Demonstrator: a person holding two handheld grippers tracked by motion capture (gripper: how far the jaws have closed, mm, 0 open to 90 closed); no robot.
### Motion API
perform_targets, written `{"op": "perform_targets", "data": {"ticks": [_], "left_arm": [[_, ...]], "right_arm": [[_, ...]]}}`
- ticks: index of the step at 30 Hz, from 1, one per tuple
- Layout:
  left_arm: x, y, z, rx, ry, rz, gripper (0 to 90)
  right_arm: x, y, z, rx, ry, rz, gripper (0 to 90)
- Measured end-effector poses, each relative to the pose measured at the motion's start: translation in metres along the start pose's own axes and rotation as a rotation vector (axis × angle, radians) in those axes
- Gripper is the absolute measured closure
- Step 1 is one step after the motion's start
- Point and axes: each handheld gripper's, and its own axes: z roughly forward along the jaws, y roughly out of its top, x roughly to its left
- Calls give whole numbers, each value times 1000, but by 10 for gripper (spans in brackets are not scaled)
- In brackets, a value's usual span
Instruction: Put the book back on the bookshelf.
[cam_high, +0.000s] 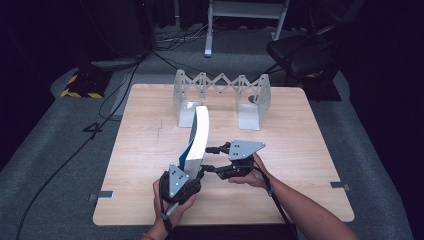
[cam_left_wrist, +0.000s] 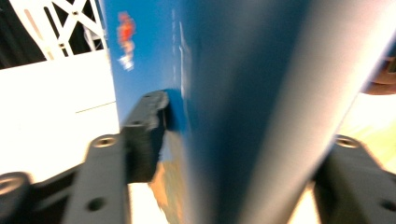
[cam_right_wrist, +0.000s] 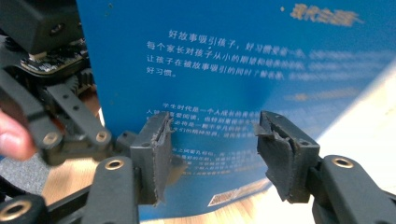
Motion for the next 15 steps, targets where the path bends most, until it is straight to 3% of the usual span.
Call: {"op": "perform_targets", "data": {"ticks": [1,3,8,11,13,15], "left_arm": [[4,0,-2,2,8,15,513],[12,-1,-4,2,7,-8,576],[27,-1,-6,5,0,-44,599],[37,-1,-6,2,-11,-75,601],[43,-2,-7,7,-2,-44,603],[46,-2,-6,2,-14,-43,603]], "right_arm": [[0,0,2,4,-8,2,431],[-3,-2,4,-2,-12,18,422],[-7,-6,4,38,-36,2,404],[-16,-15,-12,85,-63,7,362],[-22,-25,-27,109,-86,30,362],[-31,-40,-51,148,-112,62,361]]}}
